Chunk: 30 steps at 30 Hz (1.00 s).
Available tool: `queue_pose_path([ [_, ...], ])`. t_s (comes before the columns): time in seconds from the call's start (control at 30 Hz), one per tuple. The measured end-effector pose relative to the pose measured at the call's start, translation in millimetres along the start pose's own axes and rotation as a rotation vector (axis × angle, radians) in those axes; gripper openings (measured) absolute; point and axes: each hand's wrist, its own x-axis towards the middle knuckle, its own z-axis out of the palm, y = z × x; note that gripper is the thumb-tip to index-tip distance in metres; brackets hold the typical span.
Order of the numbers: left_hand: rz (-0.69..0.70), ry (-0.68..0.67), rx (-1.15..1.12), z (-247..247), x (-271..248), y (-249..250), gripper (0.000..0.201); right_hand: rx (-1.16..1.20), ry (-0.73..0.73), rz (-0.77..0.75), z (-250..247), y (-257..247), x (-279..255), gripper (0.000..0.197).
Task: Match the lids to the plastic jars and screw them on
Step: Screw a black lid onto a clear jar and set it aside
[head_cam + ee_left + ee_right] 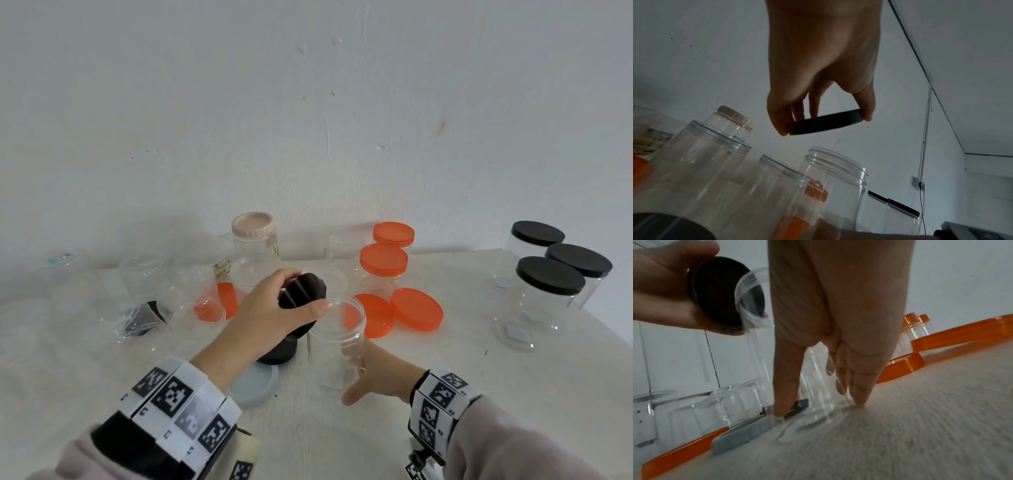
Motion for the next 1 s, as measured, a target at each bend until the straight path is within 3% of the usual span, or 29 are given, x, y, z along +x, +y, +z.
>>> queue_pose_path([
  [0.1, 0.011, -0.030, 0.039, 3, 0, 0, 0.084, 0.071, -0.019, -0.009, -5, -4, -7, 0.107],
  [0.23, 0.043, -0.051, 0.115, 7, 4, 1, 0.081, 0.178, 0.017, -0.173, -14, -18, -17, 0.114],
  [0.37, 0.089, -0.092, 0.233, 19, 10, 1, 0.082, 0.272, 0.127, -0.265, -9, -27, -19, 0.100],
  [0.5, 0.126, -0.118, 0.310, 34, 13, -2, 0.088, 0.294, 0.173, -0.297, 0, -24, -18, 0.088],
  [1.0, 0.204, -0.092, 0.371, 49, 12, -14, 0.088, 0.318, 0.211, -0.334, 8, -18, -17, 0.084],
])
